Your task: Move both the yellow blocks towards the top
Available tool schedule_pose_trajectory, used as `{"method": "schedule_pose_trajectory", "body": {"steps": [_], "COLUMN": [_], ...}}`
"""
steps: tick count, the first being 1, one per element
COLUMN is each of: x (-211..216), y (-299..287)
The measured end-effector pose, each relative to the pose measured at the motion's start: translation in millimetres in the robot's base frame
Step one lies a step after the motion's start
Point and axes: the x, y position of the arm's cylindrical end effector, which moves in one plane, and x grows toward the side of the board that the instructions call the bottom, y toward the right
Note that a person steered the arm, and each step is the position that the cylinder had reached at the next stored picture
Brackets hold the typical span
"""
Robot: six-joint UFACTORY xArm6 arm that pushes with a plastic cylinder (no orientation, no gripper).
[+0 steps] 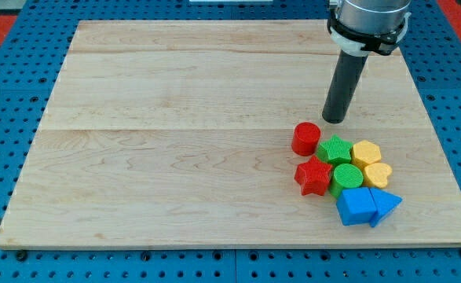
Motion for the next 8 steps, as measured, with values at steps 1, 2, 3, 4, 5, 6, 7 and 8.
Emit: {"method": "schedule_pose_trajectory", "body": {"steps": [1, 2, 3, 4, 5, 6, 7, 8], "x": [0.0, 0.0, 0.0, 4.6, 79.0, 150.7, 186.0, 152.9], "y": [0.0, -0.1, 23.3, 108.0, 178.8, 141.7, 80.5, 59.0]}}
